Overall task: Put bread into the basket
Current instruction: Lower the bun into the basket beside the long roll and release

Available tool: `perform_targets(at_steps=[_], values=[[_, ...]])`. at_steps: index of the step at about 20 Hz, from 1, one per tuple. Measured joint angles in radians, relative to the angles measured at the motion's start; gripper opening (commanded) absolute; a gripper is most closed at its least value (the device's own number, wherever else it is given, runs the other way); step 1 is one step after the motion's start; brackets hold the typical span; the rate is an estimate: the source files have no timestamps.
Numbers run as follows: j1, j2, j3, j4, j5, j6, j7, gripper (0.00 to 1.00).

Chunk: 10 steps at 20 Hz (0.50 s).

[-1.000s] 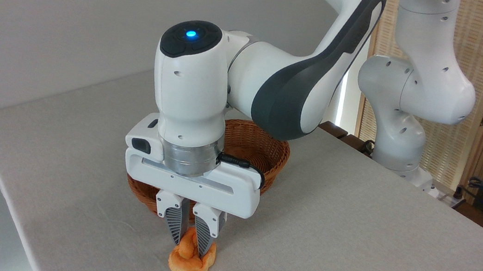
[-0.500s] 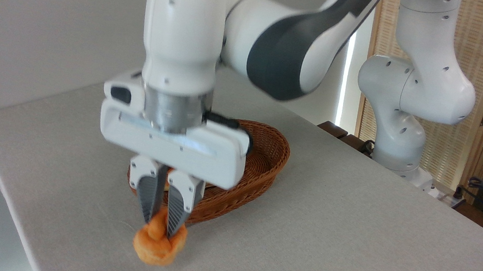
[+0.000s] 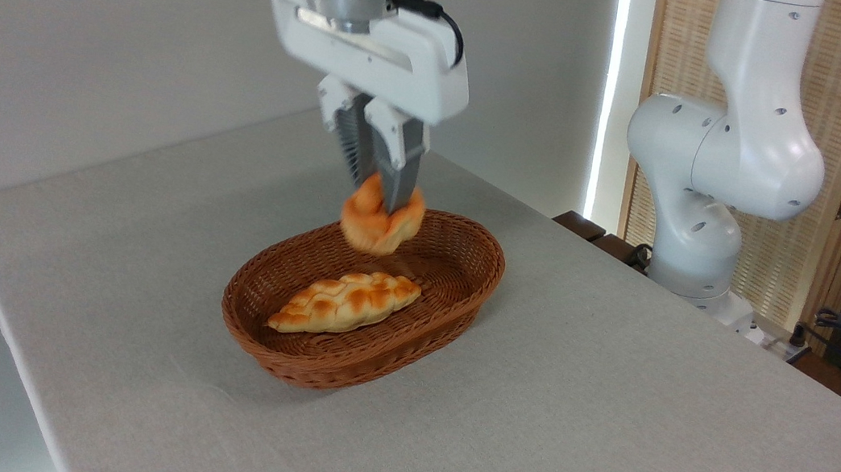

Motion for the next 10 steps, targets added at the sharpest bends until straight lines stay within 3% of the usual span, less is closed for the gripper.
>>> perform_targets(at_steps=[1,4,6,10], values=[[-0.03,-0.03,-0.001,-0.045,0.0,-0.01,0.014,0.61],[-0.092,-0.094,-0.012,-0.175,0.0,-0.005,0.039,0.85],[-0.105,-0.104,-0.036,-0.231,0.0,0.035,0.039,0.98],[-0.11,-0.101,-0.057,-0.311,0.0,0.127,0.047,1.0]])
